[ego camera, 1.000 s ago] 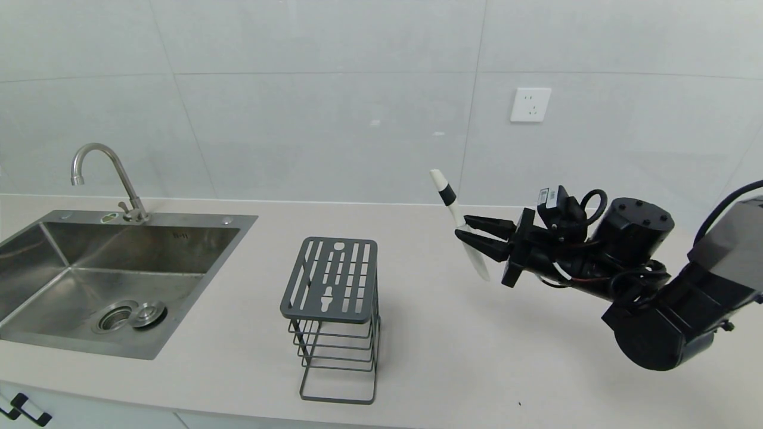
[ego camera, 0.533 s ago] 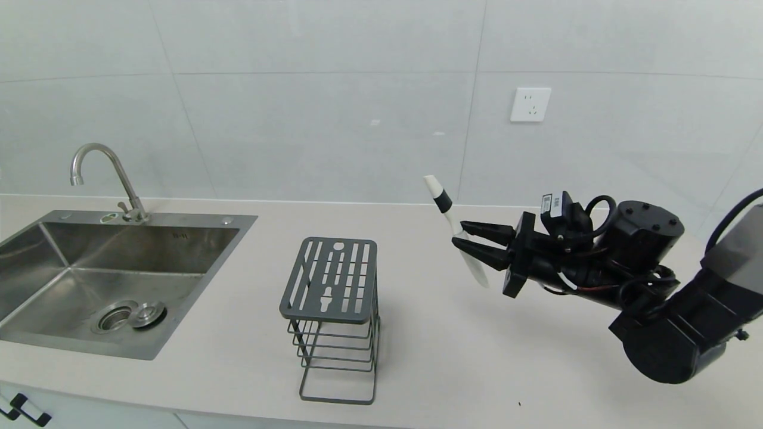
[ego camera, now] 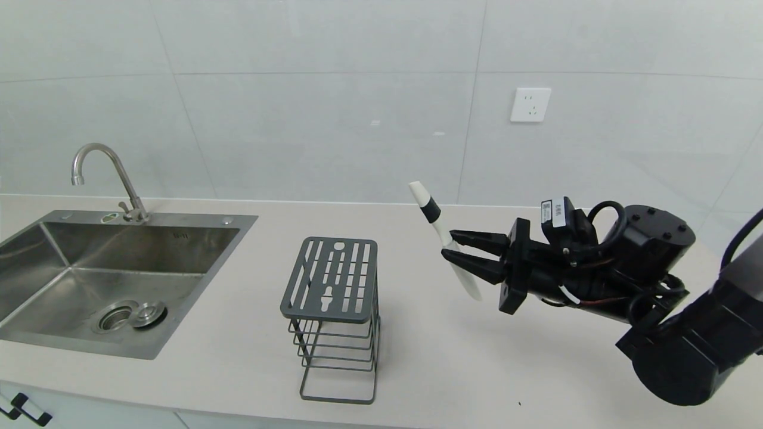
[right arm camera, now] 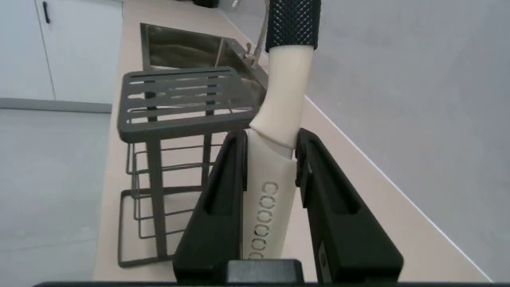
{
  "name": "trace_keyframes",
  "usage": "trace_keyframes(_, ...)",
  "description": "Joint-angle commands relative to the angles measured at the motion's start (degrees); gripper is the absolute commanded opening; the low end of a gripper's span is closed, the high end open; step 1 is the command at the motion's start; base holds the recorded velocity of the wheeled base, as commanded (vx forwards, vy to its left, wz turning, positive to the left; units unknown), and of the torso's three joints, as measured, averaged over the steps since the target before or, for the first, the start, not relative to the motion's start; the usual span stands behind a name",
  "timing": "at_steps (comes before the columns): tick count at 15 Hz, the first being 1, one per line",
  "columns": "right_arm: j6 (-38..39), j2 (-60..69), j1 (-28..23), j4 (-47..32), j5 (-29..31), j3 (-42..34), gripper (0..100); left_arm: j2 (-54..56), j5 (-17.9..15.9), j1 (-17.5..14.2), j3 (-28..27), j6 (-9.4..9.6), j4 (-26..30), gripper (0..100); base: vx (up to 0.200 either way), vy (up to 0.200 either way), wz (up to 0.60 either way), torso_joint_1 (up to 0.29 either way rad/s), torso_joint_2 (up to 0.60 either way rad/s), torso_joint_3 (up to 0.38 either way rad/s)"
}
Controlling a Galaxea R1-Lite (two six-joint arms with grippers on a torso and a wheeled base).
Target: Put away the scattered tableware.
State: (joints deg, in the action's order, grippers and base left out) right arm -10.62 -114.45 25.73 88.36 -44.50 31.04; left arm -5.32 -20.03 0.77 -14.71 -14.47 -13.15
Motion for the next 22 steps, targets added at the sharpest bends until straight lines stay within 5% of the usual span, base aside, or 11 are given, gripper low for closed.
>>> trace_keyframes(1,0.0,1.9,1.4,0.1,-0.7,-2.1,0,-12.4,-6.4,3.5,-7.3,-0.73,1.3,100,0.000,0.000,0.00,0.000,0.00,0.000)
trace_keyframes(4,0.1,3.7,3.4,0.2,-0.7,-4.5,0,-26.1,-14.7,4.2,-7.9,1.90,-6.4,100,0.000,0.000,0.00,0.000,0.00,0.000)
trace_keyframes(7,0.7,3.6,4.1,1.6,-0.6,-4.5,0,-41.0,-17.7,7.1,-8.0,4.10,-19.5,100,0.000,0.000,0.00,0.000,0.00,0.000)
trace_keyframes(10,2.8,3.7,6.5,1.6,-0.6,-4.5,0,-53.9,-17.3,10.3,-8.6,3.22,-27.6,100,0.000,0.000,0.00,0.000,0.00,0.000)
trace_keyframes(14,9.4,3.7,6.8,1.6,-0.6,-4.4,0,-61.4,-17.2,20.2,-11.4,-2.32,-32.8,100,0.000,0.000,0.00,0.000,0.00,0.000)
trace_keyframes(16,11.1,3.9,6.7,1.6,-0.6,-4.1,0,-67.1,-16.8,27.4,-14.5,-2.49,-33.3,100,0.000,0.000,0.00,0.000,0.00,0.000)
trace_keyframes(20,11.2,7.0,6.7,1.6,-0.6,-4.5,0,-74.0,-10.6,33.7,-17.6,-1.61,-35.0,100,0.000,0.000,0.00,0.000,0.00,0.000)
trace_keyframes(22,11.3,8.4,6.6,1.6,-0.6,-4.9,0,-78.6,-10.5,36.0,-18.7,-1.53,-38.4,100,0.000,0.000,0.00,0.000,0.00,0.000)
